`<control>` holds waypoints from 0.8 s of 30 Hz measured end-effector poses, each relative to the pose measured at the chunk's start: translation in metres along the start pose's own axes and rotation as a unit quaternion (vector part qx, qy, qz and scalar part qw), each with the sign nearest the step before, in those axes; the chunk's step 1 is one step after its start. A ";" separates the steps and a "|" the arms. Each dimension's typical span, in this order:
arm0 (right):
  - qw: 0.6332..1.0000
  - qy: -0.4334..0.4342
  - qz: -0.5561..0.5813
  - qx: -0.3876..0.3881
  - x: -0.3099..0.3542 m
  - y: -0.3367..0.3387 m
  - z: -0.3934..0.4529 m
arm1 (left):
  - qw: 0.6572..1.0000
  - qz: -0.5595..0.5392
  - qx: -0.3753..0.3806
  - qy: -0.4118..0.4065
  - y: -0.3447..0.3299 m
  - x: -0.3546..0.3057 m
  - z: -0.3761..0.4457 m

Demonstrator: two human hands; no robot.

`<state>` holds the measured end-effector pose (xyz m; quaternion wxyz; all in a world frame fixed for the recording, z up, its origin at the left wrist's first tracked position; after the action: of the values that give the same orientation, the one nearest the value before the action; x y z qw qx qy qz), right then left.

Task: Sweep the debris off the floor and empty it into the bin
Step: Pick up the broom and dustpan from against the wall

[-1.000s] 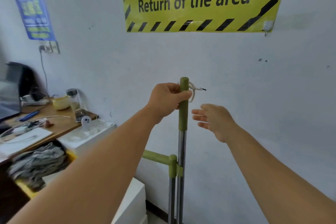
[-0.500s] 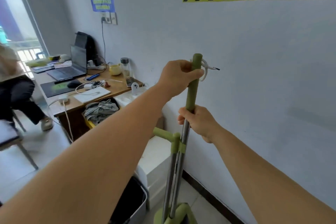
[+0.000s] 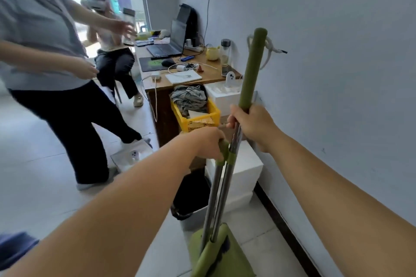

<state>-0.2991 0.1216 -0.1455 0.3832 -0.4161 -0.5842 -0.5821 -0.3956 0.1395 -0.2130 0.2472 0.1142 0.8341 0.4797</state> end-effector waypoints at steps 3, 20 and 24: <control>0.999 0.019 0.001 0.045 0.007 -0.032 -0.001 | 0.998 -0.043 -0.029 0.034 -0.010 0.021 -0.017; 0.970 0.053 0.199 0.125 0.050 -0.223 -0.023 | 0.977 -0.123 -0.111 0.133 -0.050 0.143 -0.152; 0.965 0.056 0.199 0.161 0.068 -0.290 -0.031 | 0.968 -0.131 -0.117 0.179 -0.060 0.203 -0.196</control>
<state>-0.5956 0.1005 -0.1858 0.5854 -0.4230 -0.5534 -0.4150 -0.6679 0.0498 -0.2445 0.1663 -0.1131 0.8105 0.5502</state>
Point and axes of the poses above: each hand's wrist, its own z-axis towards the middle knuckle, its own y-axis out of the back of the hand, x = y × z, the point moved 10 cm from there along z, towards the middle knuckle, and after that the axes turned 6 degrees about x, right-handed, at the moved point
